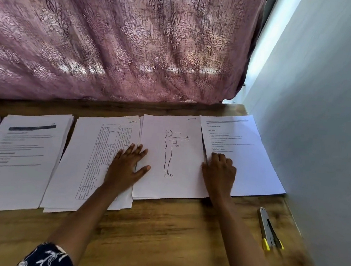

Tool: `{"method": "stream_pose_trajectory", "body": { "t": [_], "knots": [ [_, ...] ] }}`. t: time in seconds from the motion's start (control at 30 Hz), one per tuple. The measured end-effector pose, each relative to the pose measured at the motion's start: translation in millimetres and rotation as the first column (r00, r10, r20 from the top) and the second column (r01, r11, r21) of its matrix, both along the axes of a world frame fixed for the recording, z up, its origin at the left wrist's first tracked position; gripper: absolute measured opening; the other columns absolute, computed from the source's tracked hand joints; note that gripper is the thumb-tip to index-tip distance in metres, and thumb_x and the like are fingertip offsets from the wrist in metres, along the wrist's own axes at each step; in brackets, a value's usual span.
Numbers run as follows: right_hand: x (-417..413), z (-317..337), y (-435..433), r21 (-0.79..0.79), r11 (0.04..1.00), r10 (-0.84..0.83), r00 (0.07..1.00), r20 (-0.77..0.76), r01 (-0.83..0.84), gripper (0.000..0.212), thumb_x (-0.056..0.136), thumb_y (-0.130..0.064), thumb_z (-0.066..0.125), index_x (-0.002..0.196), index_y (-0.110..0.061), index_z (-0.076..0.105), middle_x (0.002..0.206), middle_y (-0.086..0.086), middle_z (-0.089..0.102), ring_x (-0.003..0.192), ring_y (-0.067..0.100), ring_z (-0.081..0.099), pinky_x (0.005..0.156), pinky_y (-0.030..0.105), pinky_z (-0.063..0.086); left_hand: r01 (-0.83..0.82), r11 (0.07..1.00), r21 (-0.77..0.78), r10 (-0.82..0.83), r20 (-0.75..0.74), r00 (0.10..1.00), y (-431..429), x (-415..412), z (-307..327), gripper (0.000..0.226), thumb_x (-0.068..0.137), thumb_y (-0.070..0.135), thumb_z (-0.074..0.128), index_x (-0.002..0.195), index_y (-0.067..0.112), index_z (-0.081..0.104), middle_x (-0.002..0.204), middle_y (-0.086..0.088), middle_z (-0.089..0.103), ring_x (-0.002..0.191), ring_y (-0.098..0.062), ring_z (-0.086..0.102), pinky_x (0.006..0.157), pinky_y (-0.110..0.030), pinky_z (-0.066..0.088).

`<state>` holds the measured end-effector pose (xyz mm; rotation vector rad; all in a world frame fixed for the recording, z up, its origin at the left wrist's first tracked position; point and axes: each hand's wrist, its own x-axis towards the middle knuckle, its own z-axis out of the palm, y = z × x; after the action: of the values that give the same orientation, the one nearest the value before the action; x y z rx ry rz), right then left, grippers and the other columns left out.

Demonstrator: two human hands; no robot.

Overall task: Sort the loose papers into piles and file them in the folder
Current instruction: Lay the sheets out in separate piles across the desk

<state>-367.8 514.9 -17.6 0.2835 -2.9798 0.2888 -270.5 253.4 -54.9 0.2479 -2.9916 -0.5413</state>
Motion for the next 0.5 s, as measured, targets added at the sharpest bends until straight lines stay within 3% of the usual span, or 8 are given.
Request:
{"method": "stream_pose_trajectory", "body": {
  "t": [0.07,0.13,0.23,0.4,0.5],
  "knots": [
    [-3.0,5.7,5.3,0.009,1.000,-0.013,0.999,0.036,0.012,0.008,0.075,-0.012,0.067,0.077,-0.004,0.063,0.075,0.013,0.065,0.066,0.034,0.060,0.056,0.030,0.037,-0.006,1.000,0.015,0.006,-0.004,1.000,1.0,0.0,0.9,0.087,0.081,0.079,0.016,0.148,0.027,0.033,0.157,0.007,0.022,0.148,-0.012,0.011,0.117,-0.036,0.001],
    [-8.9,10.2,6.1,-0.004,0.999,-0.035,0.997,0.062,0.036,0.016,0.086,-0.012,0.053,0.080,-0.003,0.065,0.082,0.014,0.067,0.073,0.035,0.063,0.057,0.029,0.035,-0.013,1.000,0.026,0.014,-0.014,1.000,1.8,0.1,3.4,0.082,0.082,0.074,0.022,0.147,0.026,0.038,0.156,0.006,0.026,0.147,-0.012,0.013,0.118,-0.038,0.003],
    [-15.2,19.0,7.2,-0.020,0.998,-0.053,0.996,0.078,0.055,0.029,0.096,-0.015,0.044,0.088,0.000,0.067,0.091,0.018,0.068,0.083,0.037,0.064,0.065,0.031,0.043,-0.027,1.000,0.016,0.028,-0.037,0.999,4.0,-3.3,8.5,0.081,0.080,0.073,0.025,0.140,0.025,0.049,0.154,0.004,0.032,0.147,-0.016,0.020,0.118,-0.044,0.005],
    [-29.6,26.7,13.6,-0.077,0.993,-0.076,0.988,0.138,0.087,0.019,0.091,-0.020,0.059,0.096,-0.004,0.068,0.098,0.014,0.069,0.086,0.032,0.065,0.062,0.025,0.038,0.008,0.999,0.044,-0.005,-0.069,0.998,26.1,-12.7,17.5,0.078,0.081,0.068,0.022,0.136,0.023,0.054,0.153,0.001,0.036,0.145,-0.019,0.024,0.116,-0.039,0.005],
    [-37.7,29.3,22.3,-0.219,0.965,-0.099,0.971,0.216,0.147,0.022,0.083,-0.028,0.072,0.090,-0.008,0.067,0.092,0.010,0.070,0.078,0.026,0.064,0.060,0.024,0.037,0.082,0.995,0.060,-0.079,-0.049,0.996,48.8,-20.3,22.4,0.076,0.081,0.067,0.020,0.135,0.027,0.054,0.153,0.004,0.035,0.146,-0.014,0.022,0.116,-0.034,0.000]
  ]
}}
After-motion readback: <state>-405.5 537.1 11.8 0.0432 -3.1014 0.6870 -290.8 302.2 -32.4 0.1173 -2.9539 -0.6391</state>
